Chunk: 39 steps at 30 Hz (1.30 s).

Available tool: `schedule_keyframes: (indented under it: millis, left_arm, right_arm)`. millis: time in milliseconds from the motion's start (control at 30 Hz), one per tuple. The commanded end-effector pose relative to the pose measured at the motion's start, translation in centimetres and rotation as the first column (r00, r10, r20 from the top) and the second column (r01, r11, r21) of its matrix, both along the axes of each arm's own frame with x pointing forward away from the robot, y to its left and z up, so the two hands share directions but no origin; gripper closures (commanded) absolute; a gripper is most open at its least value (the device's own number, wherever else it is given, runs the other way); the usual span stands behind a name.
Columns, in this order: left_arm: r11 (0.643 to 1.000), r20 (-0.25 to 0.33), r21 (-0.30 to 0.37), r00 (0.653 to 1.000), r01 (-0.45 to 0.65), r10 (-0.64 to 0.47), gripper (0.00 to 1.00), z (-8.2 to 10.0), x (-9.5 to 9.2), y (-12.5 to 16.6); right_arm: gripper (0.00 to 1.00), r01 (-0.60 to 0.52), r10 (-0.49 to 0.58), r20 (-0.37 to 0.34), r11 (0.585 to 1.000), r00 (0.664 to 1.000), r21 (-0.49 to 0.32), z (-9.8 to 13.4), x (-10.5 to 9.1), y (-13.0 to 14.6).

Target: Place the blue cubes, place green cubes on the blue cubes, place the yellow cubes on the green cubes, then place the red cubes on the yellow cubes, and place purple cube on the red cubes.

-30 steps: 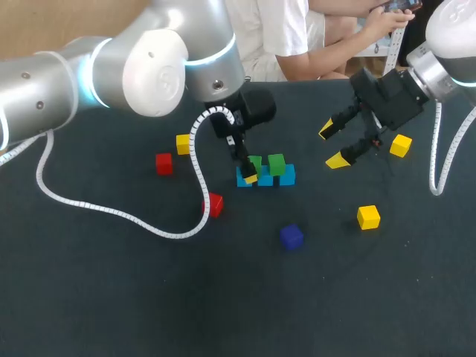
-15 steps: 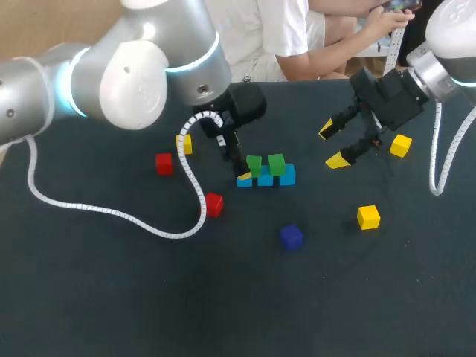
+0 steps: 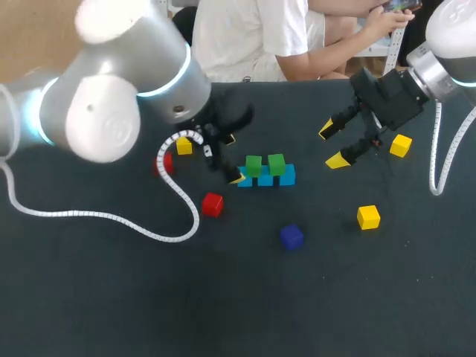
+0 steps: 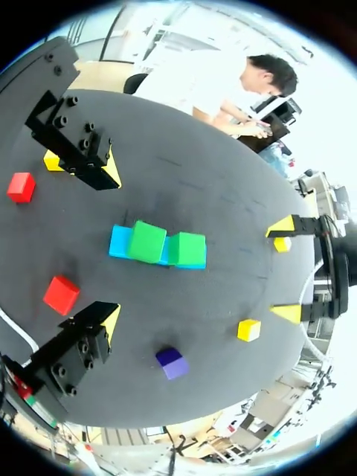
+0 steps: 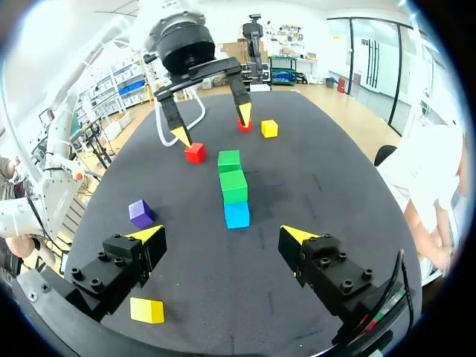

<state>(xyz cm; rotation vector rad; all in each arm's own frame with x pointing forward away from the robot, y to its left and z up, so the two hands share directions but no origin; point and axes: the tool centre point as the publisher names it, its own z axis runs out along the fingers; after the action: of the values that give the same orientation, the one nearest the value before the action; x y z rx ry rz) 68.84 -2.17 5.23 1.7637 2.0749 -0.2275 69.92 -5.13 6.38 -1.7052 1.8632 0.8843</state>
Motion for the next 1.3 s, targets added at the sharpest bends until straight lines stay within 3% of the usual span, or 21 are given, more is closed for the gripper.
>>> schedule_keyframes:
  millis: [33, 400, 1000, 1300]
  left_arm:
    - [0.995, 0.013, -0.067, 0.998, 0.069, -0.068, 0.00, 0.0, -0.7, 0.8]
    - [0.982, 0.033, -0.102, 0.987, 0.157, -0.155, 0.00, 0.7, -0.4, 1.8]
    - [0.973, 0.004, -0.142, 0.983, 0.180, -0.181, 0.00, 0.9, -0.8, 3.3]
    - [0.975, -0.001, -0.125, 0.983, 0.182, -0.184, 0.00, 1.6, -1.2, 3.6]
  right_arm:
    - [0.00, 0.000, 0.000, 0.001, 1.000, 1.000, 0.002, 0.0, 0.0, 0.0]
    - [0.00, 0.000, 0.000, 0.001, 1.000, 1.000, 0.002, 0.0, 0.0, 0.0]
    - [0.00, 0.000, 0.000, 0.001, 1.000, 1.000, 0.002, 0.0, 0.0, 0.0]
    - [0.00, 0.000, 0.000, 0.001, 1.000, 1.000, 0.002, 0.0, 0.0, 0.0]
